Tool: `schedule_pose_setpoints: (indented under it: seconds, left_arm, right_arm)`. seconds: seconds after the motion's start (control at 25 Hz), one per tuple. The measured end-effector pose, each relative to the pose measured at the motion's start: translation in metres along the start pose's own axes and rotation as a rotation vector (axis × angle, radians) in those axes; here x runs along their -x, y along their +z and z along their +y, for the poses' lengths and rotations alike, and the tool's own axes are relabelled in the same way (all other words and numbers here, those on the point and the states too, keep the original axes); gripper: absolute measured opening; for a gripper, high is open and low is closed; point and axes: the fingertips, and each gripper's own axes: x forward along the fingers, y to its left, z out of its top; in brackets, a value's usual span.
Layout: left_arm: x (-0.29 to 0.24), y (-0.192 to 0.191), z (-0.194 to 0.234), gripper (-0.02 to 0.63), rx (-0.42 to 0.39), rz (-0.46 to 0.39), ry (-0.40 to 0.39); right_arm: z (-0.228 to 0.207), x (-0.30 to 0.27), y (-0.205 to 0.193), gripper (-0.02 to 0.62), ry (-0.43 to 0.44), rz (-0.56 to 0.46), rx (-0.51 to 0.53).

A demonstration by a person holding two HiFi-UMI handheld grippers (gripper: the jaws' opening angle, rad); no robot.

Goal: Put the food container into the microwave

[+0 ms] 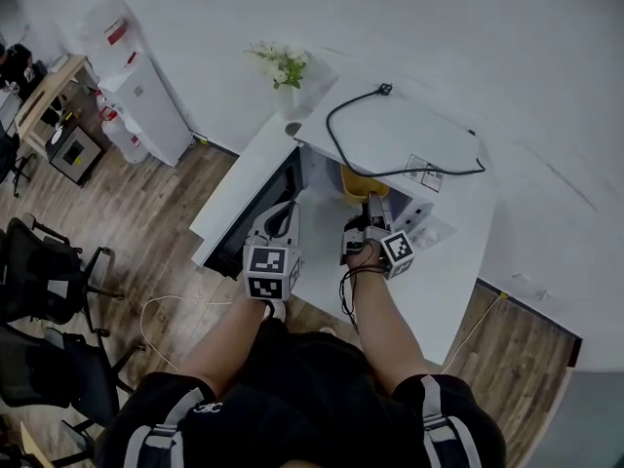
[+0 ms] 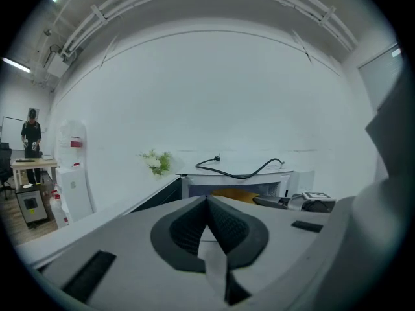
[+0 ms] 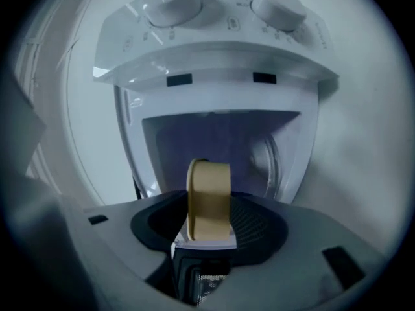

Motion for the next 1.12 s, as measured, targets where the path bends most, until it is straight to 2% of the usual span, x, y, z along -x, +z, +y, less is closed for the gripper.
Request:
schedule_pose_setpoints:
  seconds: [0.16,0.28,0.36,0.64,0.76,0.8,0.84,0.92,1.12]
  left_arm:
    - [-0.016,0.005,0.014,0.009,-0.010,0.003,-0.051]
    - [-0.025,0.010,0.022,0.009,0.021,0.008,-0.093]
    - [-0.031,0.012,0.025,0.009,0.043,0.010,-0.118]
    - [-0.044,0.016,0.029,0.009,0.042,0.011,-0.189]
    - [-0.048,0.015,0.025,0.009,0.020,0.011,-0.216]
    - [-0.049,0.015,0.024,0.009,0.013,0.012,-0.224]
    - [-0.049,0.014,0.022,0.009,0.009,0.013,-0.232]
    - [-0.050,0.014,0.020,0.009,0.007,0.012,-0.246]
    - [-0.052,0.015,0.018,0.009,0.011,0.009,-0.268]
  right_arm:
    - [-0.014,-0.030,-0.001,0.212,-0.031,-0.049,0.024]
    - [-0.026,-0.046,-0.002,0.212,-0.068,-0.084,0.026]
    - [-0.032,-0.054,-0.002,0.212,-0.090,-0.097,0.036]
    - [-0.046,-0.069,-0.004,0.212,-0.158,-0.127,0.073]
    - [-0.057,-0.069,-0.006,0.210,-0.235,-0.126,0.079]
    - [-0.062,-0.068,-0.007,0.196,-0.273,-0.124,0.083]
    - [-0.066,-0.066,-0.007,0.088,-0.307,-0.122,0.092]
    - [-0.067,-0.064,-0.008,0.075,-0.334,-0.117,0.118]
    - [-0.052,-0.059,-0.003,0.080,-0.299,-0.114,0.182]
